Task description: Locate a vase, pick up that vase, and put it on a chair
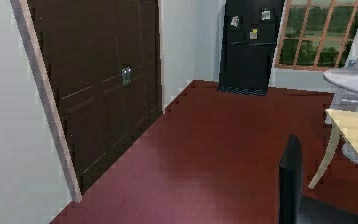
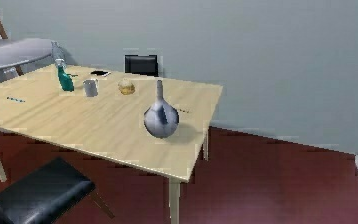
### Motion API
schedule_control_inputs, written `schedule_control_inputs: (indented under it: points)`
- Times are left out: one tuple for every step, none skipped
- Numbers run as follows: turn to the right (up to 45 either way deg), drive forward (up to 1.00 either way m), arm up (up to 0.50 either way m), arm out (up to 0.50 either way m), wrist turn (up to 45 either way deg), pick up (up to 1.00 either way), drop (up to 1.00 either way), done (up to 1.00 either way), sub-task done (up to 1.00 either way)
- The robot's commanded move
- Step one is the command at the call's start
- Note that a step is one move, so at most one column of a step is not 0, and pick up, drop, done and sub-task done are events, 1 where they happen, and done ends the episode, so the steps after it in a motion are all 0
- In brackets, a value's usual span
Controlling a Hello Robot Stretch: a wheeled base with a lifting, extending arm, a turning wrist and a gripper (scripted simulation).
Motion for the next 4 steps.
schedule_control_inputs:
  points:
    - [0.0,0.0,0.38,0.0,0.0,0.0,0.0,0.0,0.0]
    - [0.0,0.0,0.0,0.5,0.0,0.0,0.0,0.0,0.0]
    - [0.0,0.0,0.0,0.0,45.0,0.0,0.0,0.0,0.0]
    - [0.0,0.0,0.0,0.0,45.0,0.0,0.0,0.0,0.0]
